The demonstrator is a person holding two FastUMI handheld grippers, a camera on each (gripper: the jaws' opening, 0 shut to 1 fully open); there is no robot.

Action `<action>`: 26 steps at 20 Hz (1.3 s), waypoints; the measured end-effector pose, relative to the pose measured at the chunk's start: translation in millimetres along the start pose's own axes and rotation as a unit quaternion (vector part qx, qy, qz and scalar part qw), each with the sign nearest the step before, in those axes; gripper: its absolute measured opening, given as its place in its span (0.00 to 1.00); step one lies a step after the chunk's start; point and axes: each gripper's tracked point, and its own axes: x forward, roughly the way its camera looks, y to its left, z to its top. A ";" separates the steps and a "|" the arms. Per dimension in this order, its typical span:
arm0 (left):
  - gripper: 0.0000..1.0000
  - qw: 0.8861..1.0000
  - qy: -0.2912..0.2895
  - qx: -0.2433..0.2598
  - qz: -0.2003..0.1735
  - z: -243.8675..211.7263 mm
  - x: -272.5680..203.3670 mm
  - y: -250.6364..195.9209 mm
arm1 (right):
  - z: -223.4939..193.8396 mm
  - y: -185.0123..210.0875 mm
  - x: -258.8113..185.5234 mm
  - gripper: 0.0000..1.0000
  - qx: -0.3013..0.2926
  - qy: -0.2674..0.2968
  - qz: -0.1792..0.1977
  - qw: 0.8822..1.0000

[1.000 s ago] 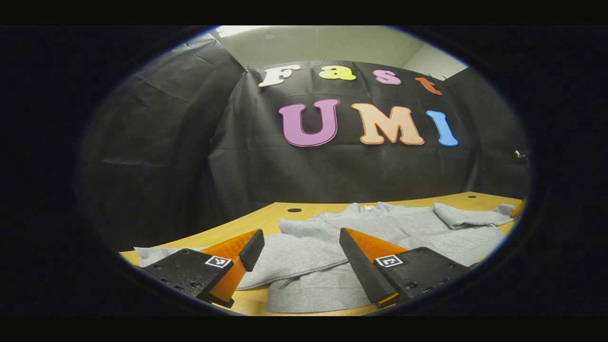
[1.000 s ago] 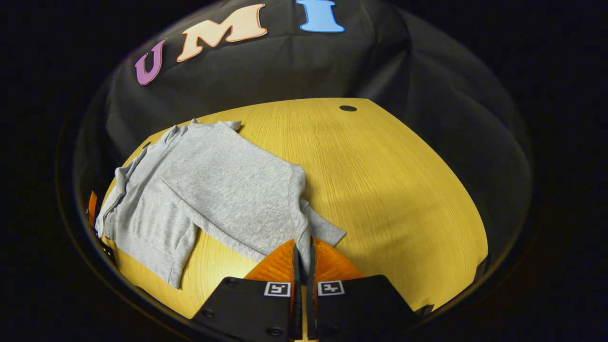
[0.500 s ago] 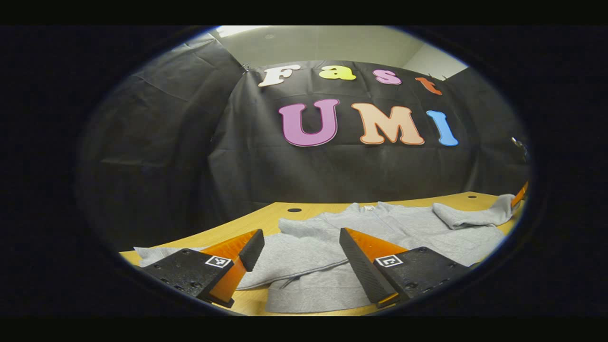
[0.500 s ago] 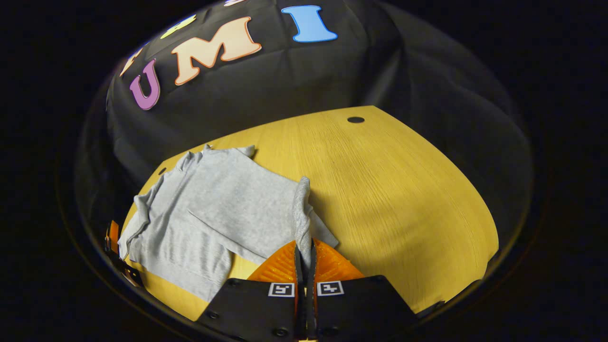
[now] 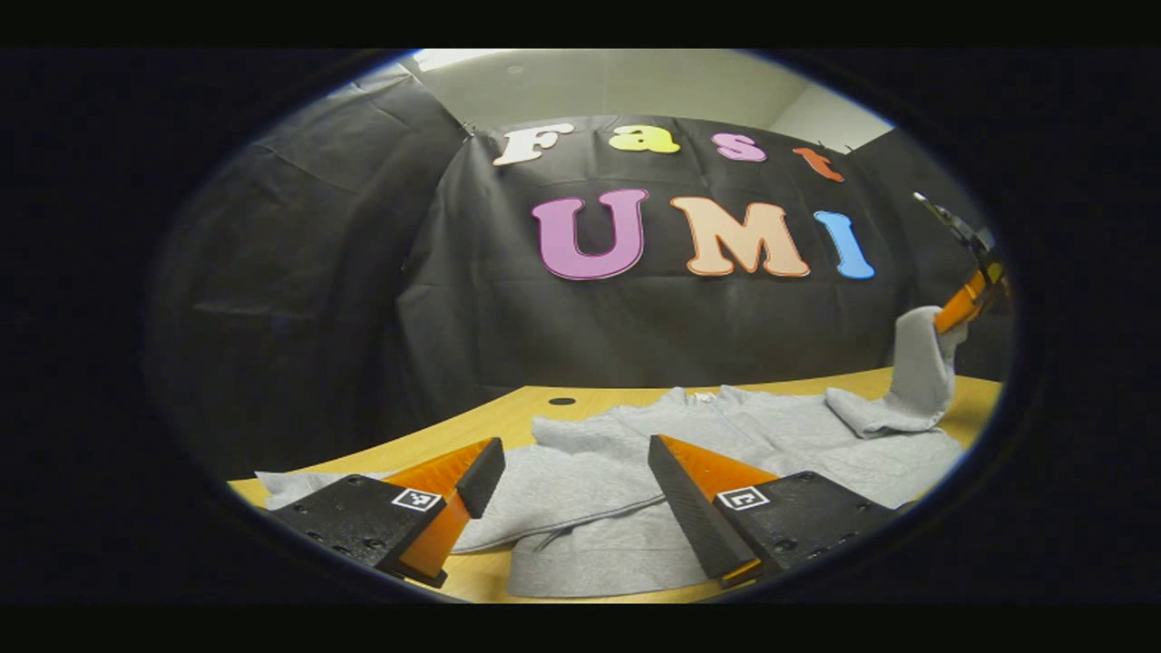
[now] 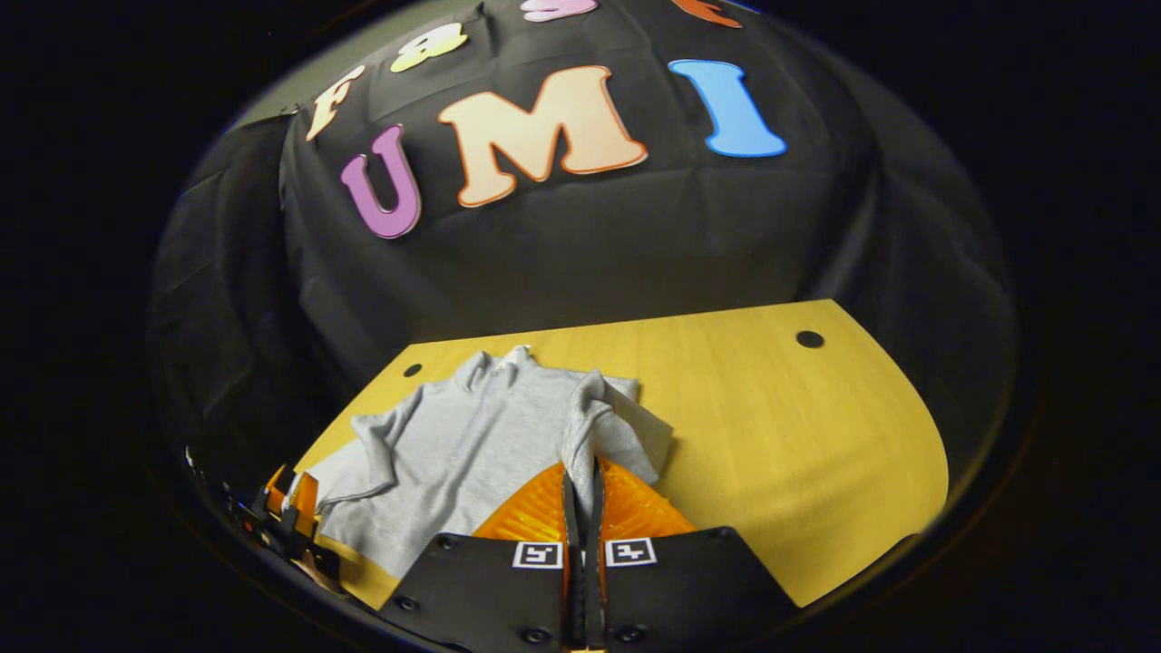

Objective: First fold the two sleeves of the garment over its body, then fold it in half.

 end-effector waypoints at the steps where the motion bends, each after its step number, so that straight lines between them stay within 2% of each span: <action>1: 0.94 1.000 0.000 0.000 0.000 1.6 0.7 -0.9 | 7.7 20.5 8.8 0.03 -0.008 -0.005 0.016 1.000; 6: 0.94 1.000 0.000 0.000 0.000 0.9 1.0 -0.8 | 27.5 131.8 66.5 0.03 -0.031 -0.012 0.095 0.995; 11: 0.93 1.000 0.000 0.000 0.000 1.4 1.0 -2.0 | 2.2 246.3 134.1 0.02 -0.035 0.020 0.181 0.983; 14: 0.94 1.000 0.000 0.000 0.000 1.2 0.9 -1.9 | -36.6 279.3 171.1 0.03 -0.056 0.046 0.186 0.980; 18: 0.94 1.000 0.000 0.000 0.000 1.2 0.9 -2.1 | -81.5 294.8 206.9 0.04 -0.063 0.085 0.174 0.979; 20: 0.94 1.000 0.000 0.000 0.000 -0.2 0.0 -2.0 | -85.6 298.2 205.9 0.10 -0.055 0.086 0.181 0.978; 21: 0.94 1.000 0.000 0.000 0.001 0.1 0.5 -2.3 | -84.9 300.4 208.7 0.16 -0.044 0.086 0.188 0.977; 22: 0.94 1.000 0.000 0.000 0.000 0.2 0.2 -1.8 | -79.6 300.6 204.2 0.14 -0.032 0.082 0.197 0.976; 24: 0.94 1.000 0.000 0.000 0.000 -0.4 0.0 -2.1 | -67.4 303.5 199.4 0.56 -0.014 0.077 0.210 0.975; 26: 0.95 1.000 0.000 -0.001 0.000 0.0 -0.2 -2.0 | -57.3 302.2 199.6 1.00 -0.026 0.060 0.210 0.976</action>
